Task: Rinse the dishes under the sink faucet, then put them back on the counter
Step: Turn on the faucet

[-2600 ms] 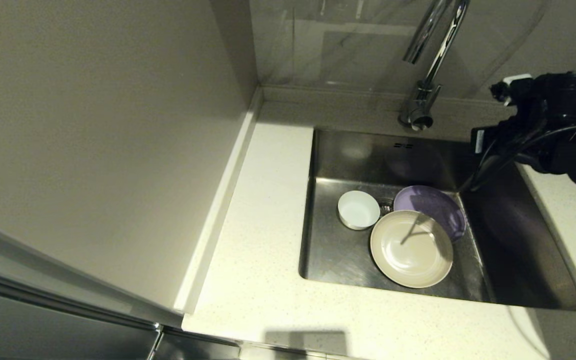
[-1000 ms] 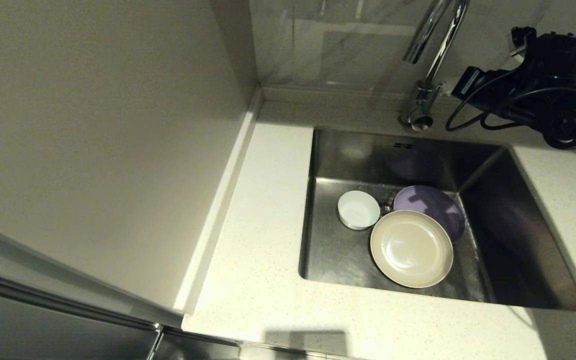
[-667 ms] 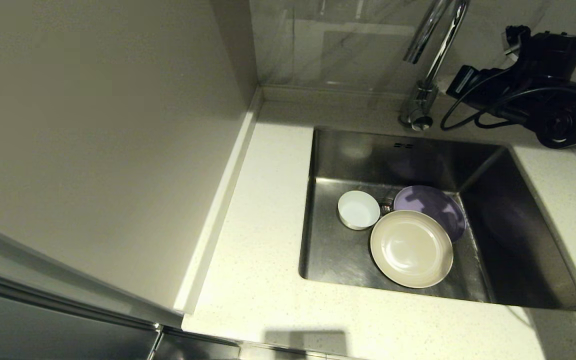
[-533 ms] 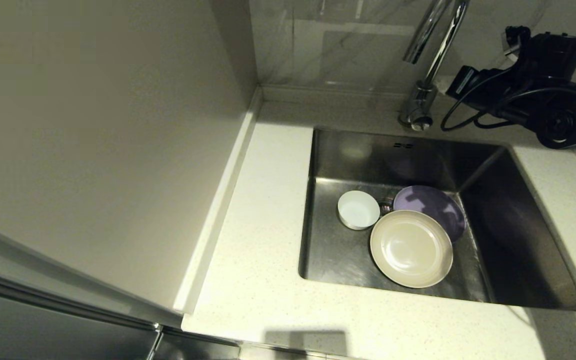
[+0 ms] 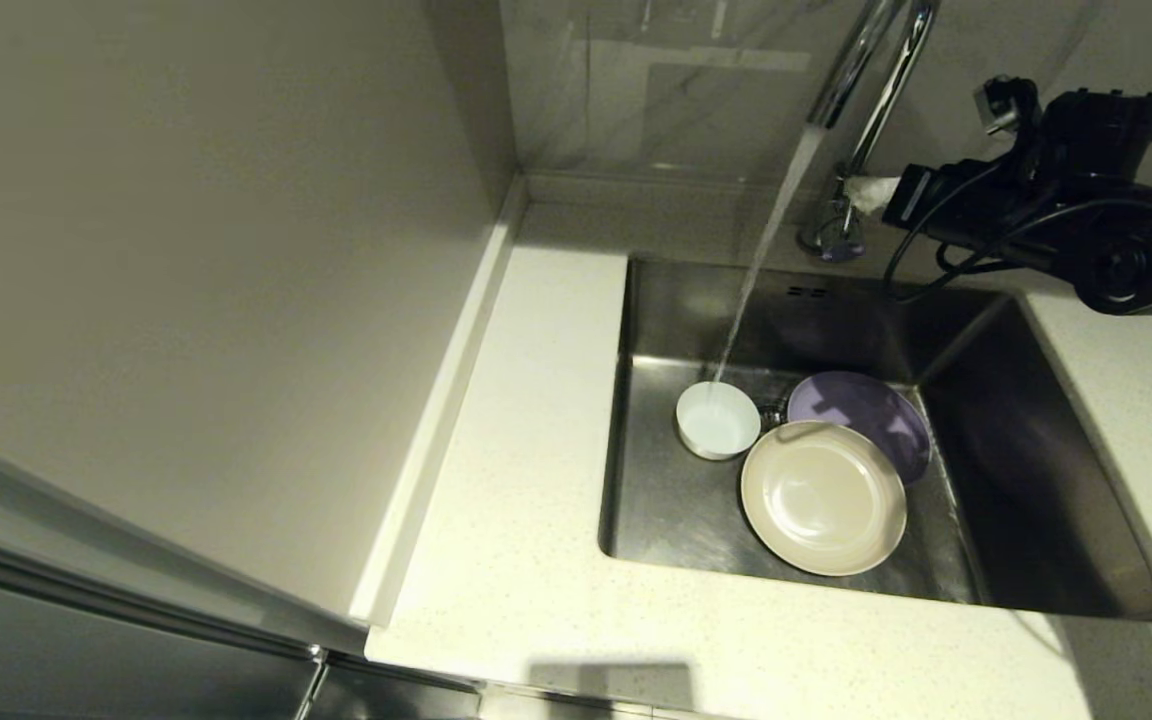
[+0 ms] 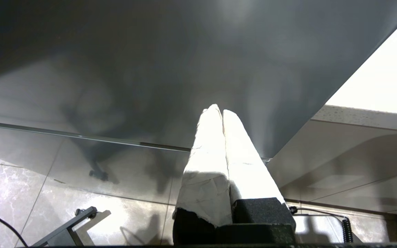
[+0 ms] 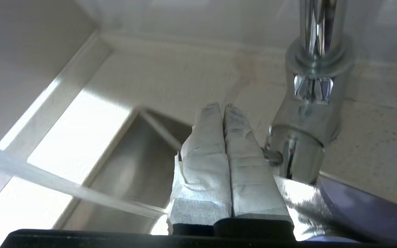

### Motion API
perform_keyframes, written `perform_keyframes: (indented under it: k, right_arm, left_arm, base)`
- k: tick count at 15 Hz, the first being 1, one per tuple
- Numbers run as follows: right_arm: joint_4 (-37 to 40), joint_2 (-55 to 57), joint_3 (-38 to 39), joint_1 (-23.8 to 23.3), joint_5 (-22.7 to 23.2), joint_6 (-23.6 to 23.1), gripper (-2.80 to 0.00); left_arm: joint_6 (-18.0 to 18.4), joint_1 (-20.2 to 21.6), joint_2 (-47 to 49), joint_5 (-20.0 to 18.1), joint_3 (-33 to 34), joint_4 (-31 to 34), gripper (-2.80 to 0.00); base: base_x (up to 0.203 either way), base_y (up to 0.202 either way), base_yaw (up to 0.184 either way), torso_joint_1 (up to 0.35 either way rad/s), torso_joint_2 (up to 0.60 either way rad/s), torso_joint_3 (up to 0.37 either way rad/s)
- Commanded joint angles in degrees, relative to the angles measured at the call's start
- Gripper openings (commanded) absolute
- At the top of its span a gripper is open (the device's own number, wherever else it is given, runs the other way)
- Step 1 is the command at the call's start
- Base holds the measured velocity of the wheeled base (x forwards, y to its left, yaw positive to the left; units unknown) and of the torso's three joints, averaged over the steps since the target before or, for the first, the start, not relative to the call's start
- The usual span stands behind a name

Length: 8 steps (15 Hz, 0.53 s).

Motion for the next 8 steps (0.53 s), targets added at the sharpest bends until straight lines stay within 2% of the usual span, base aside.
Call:
perform_keyframes:
  k: [1,5,8]
  right_arm:
    - [-0.05,-0.51,0.6,-1.81,3.36,-0.15,-2.8]
    - [-0.37,-0.83,-0.03,-2.1,3.47,0.65,-2.8]
    - [-0.37,-2.74,-1.82,-3.54,3.12,5.31,-2.8]
  left_arm:
    - [0.0,0.0,-0.18,0.02,0.0,-0.02,-2.8]
    - [0.01,-0.04,-0.18,0.02,0.0,-0.02,-2.8]
    - [-0.04,0.0,-0.18,0.02,0.0,-0.02,-2.8]
  base:
    - [0.0,0.0,0.0,0.0,0.0,0.0]
    - [0.0,0.0,0.0,0.0,0.0,0.0]
    - [0.0,0.0,0.0,0.0,0.0,0.0]
